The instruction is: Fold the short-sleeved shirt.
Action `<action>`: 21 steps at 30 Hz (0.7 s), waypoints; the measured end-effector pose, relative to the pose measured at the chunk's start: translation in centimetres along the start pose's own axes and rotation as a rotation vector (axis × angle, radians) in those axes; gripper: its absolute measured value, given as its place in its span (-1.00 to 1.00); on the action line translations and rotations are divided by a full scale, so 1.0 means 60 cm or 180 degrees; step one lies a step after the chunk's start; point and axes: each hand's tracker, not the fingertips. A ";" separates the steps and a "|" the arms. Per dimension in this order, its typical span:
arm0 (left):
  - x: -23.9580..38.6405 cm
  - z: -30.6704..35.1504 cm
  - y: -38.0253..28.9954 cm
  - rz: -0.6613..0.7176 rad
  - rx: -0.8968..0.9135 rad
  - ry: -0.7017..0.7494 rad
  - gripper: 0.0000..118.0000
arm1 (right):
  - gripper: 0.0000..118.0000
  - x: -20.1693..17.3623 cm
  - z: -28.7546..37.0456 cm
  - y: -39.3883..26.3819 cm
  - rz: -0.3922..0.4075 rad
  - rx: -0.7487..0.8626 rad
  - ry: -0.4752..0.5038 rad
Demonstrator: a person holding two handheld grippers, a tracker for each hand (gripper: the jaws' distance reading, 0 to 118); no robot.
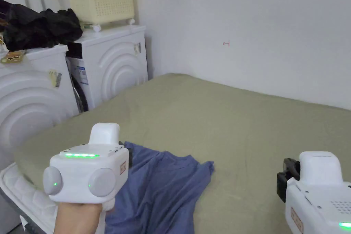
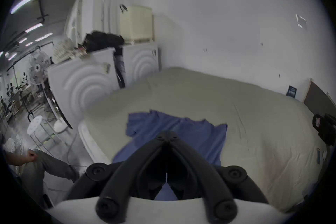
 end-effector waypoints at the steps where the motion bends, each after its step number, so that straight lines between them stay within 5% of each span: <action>1: 0.010 -0.029 -0.010 -0.0017 -0.0117 -0.0064 -1.00 | -1.00 0.003 -0.005 -0.012 0.0042 -0.0048 -0.0011; 9: 0.073 -0.234 -0.085 -0.0189 -0.1224 -0.0563 -0.85 | -1.00 0.031 -0.045 -0.088 0.0151 -0.0415 -0.0009; 11: 0.077 -0.272 -0.099 0.0168 -0.1536 -0.0874 0.48 | -1.00 0.038 -0.052 -0.105 0.0130 -0.0494 -0.0010; 12: 0.084 -0.293 -0.109 0.0072 -0.1735 -0.0920 0.97 | -1.00 0.040 -0.055 -0.114 0.0118 -0.0533 -0.0016; 15: 0.104 -0.322 -0.136 -0.0310 -0.1640 -0.0519 1.00 | -1.00 0.048 -0.057 -0.138 0.0053 -0.0654 -0.0012; 21: 0.132 -0.311 -0.158 -0.0350 -0.1777 -0.0429 0.94 | -1.00 0.074 -0.033 -0.164 -0.0051 -0.0861 -0.0049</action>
